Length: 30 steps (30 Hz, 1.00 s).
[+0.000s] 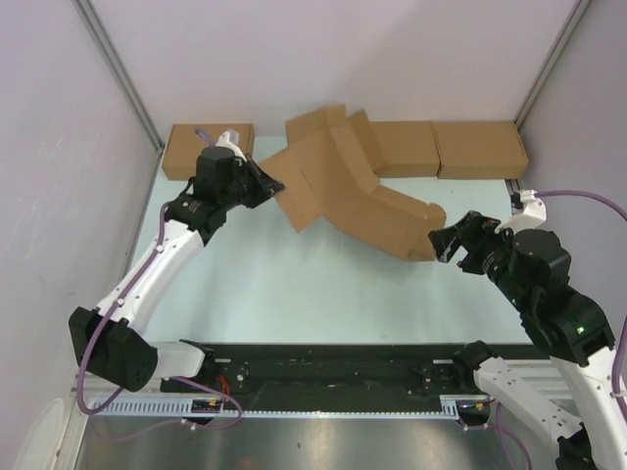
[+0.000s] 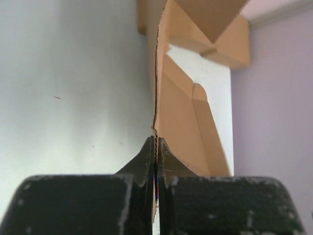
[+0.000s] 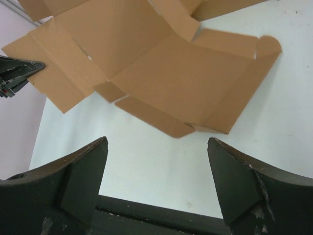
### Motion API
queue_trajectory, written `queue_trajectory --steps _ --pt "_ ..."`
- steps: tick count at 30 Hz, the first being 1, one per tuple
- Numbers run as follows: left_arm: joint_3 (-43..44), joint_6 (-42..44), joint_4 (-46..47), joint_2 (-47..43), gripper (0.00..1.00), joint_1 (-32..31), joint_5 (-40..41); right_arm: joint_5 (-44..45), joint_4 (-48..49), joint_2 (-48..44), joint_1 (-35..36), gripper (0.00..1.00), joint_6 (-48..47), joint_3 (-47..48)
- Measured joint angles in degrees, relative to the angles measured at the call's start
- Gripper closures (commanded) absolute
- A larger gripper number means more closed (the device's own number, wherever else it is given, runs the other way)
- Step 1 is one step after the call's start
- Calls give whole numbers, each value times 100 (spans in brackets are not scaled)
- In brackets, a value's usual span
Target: Fold the paper box
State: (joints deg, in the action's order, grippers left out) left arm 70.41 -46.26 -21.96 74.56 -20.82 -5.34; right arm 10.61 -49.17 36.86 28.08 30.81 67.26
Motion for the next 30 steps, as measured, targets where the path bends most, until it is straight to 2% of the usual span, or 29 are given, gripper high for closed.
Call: queue_trajectory --steps 4,9,12,18,21,26,30 --pt "203 400 -127 -42 100 -96 -863 70 -85 -35 0 12 -76 114" --pt "1274 826 -348 -153 100 -367 -1659 363 -260 -111 0 12 -214 564" --pt "1740 828 -52 -337 100 -452 -2341 527 -326 -160 0 12 -269 852" --pt "1445 422 1189 -841 97 -470 -3694 752 -424 -249 0 12 -345 1064" --pt "1001 260 1777 -876 90 -400 -4190 828 -573 -251 0 11 -348 1064" --pt "549 116 2323 -195 89 -11 -4747 896 -739 -251 0 11 -356 1062" --pt "595 295 1958 1080 87 516 -4669 966 -813 -238 0 12 -398 1060"
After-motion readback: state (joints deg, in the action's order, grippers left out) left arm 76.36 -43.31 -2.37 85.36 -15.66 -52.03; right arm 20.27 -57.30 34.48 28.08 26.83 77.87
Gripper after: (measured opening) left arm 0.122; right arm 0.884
